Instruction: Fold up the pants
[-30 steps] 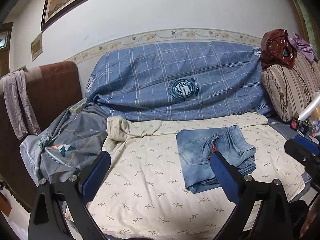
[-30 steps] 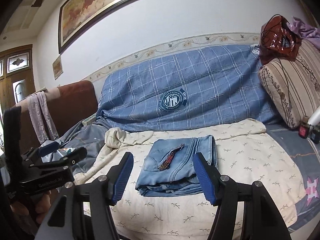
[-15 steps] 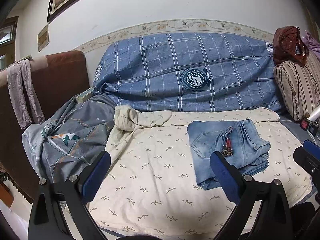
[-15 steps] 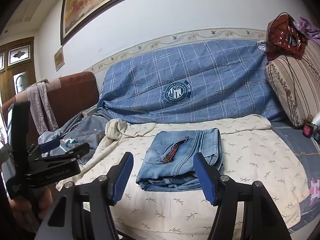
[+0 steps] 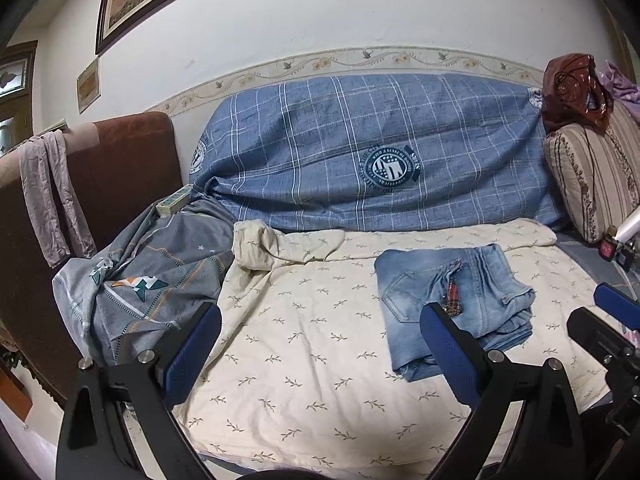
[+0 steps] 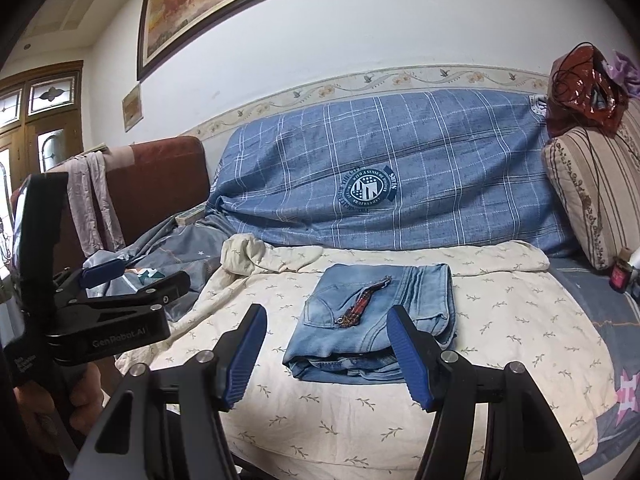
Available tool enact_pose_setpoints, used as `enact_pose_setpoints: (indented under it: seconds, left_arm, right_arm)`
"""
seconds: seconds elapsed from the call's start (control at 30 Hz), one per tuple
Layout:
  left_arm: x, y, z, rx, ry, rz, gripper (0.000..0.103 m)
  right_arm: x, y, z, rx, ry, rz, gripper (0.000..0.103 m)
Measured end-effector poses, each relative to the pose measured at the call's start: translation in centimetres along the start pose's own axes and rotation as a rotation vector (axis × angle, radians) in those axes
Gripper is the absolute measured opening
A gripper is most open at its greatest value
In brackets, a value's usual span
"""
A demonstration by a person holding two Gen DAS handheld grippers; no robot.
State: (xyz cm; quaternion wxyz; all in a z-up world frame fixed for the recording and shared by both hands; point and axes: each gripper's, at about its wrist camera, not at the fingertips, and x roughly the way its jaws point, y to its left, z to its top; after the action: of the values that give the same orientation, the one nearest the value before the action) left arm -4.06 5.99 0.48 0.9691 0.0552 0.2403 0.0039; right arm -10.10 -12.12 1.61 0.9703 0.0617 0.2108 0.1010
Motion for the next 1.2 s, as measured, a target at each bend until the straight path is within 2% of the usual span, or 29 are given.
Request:
enact_pose_setpoints:
  seconds: [0.47, 0.77, 1.2]
  left_arm:
    - [-3.1, 0.6, 1.4, -0.014, -0.067, -0.005, 0.100]
    - [-4.5, 0.3, 1.6, 0.010, -0.099, 0.002, 0.102]
    - [-5.2, 0.7, 1.7, -0.011, -0.110, -0.021, 0.102]
  right_arm:
    - [-1.9, 0.7, 1.4, -0.029, -0.063, -0.017, 0.066]
    - [-2.4, 0.9, 1.6, -0.042, -0.075, -0.026, 0.066]
    - [-2.4, 1.0, 1.6, -0.048, -0.073, -0.027, 0.066]
